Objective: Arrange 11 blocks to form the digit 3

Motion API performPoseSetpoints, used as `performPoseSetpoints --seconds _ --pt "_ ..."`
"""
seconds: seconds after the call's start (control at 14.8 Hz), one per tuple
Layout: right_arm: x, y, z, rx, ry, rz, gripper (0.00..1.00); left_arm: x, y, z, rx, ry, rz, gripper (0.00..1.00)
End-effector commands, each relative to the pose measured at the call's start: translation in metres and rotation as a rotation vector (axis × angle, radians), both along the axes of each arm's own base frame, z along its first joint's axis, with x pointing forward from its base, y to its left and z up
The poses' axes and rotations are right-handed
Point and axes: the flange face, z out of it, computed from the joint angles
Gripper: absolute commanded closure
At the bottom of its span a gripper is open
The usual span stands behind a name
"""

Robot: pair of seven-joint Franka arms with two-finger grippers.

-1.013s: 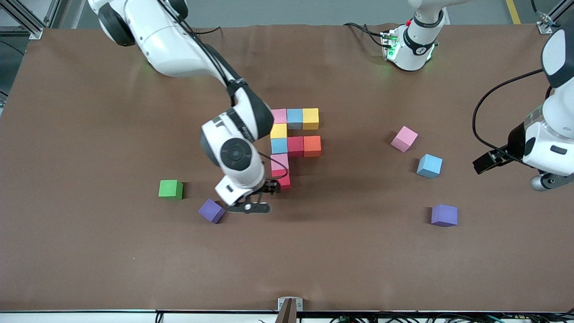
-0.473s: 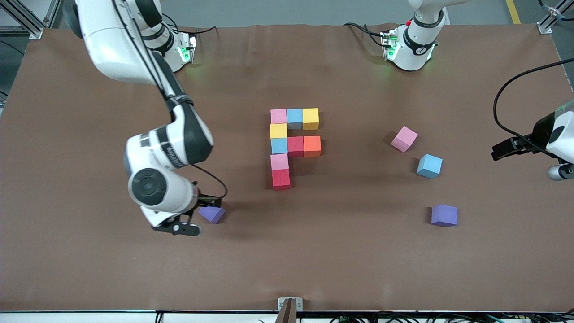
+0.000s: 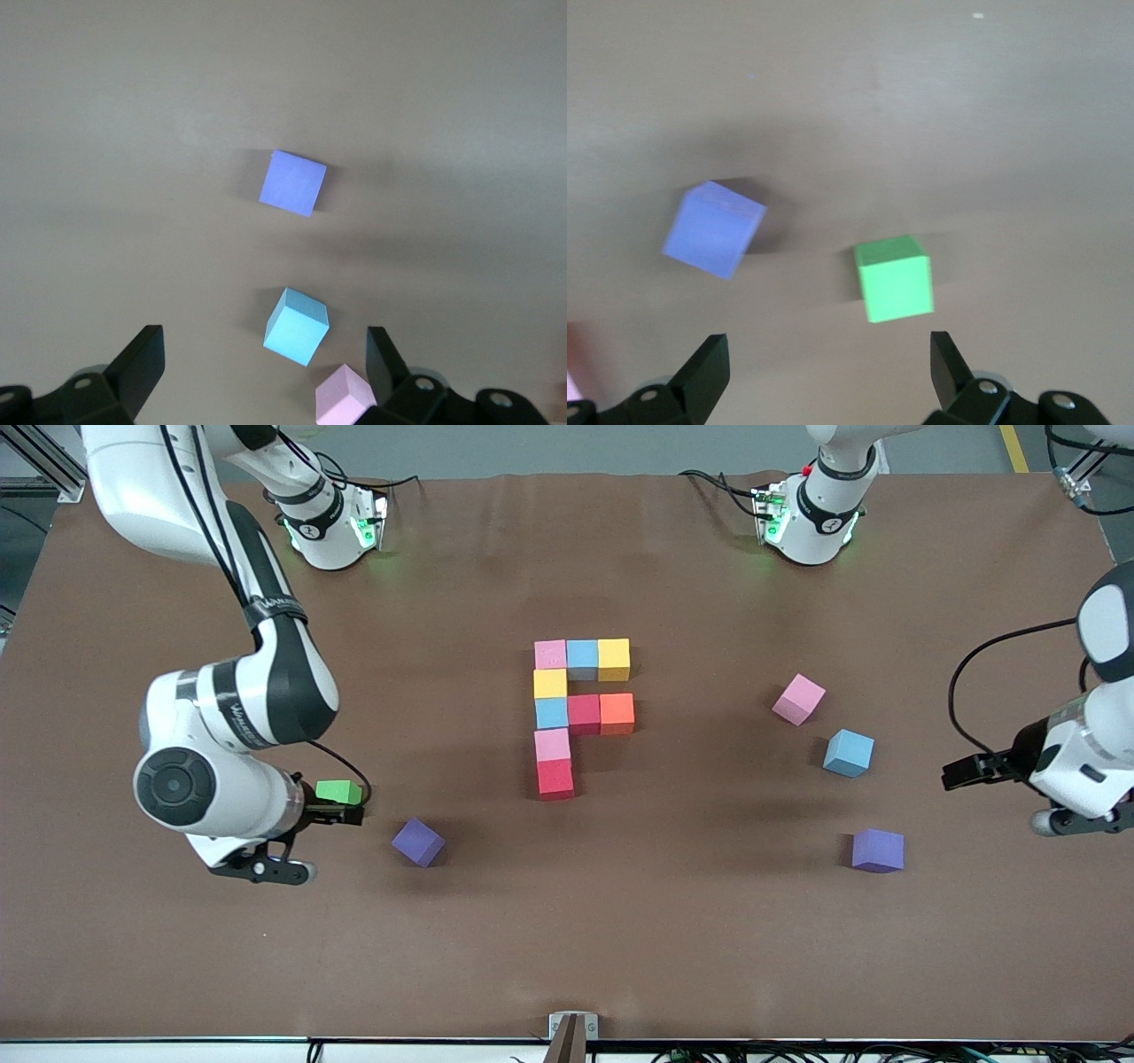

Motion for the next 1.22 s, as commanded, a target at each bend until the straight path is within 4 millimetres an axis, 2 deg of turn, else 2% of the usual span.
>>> performPoseSetpoints --seconds 0.0,0.07,0.2,0.47,0.74,0.95,1.15 --pt "-0.030 -0.026 0.022 -0.015 0.009 0.038 0.00 0.007 -0.001 -0.030 -0.020 0.009 -0.040 0.00" --pt "-0.035 -0.041 0.028 -0.010 0.012 0.044 0.00 0.011 0.000 -0.046 -0.027 0.019 -0.071 0.00" --pt "-0.050 -0.058 0.035 -0.002 0.008 0.055 0.00 0.023 0.003 -0.077 -0.047 0.002 -0.148 0.00" --pt "-0.083 -0.075 0.033 0.004 -0.013 0.044 0.00 0.041 0.001 -0.125 -0.027 -0.044 -0.211 0.00" --pt "-0.096 -0.083 0.044 -0.008 -0.014 0.040 0.00 0.053 -0.003 -0.184 -0.014 -0.087 -0.243 0.00" --pt "-0.108 -0.092 0.059 -0.009 -0.017 0.035 0.00 0.056 0.000 -0.207 -0.027 -0.095 -0.239 0.01" --pt "-0.120 -0.118 0.088 -0.006 -0.010 0.038 0.00 0.056 -0.004 -0.223 -0.036 -0.101 -0.237 0.01"
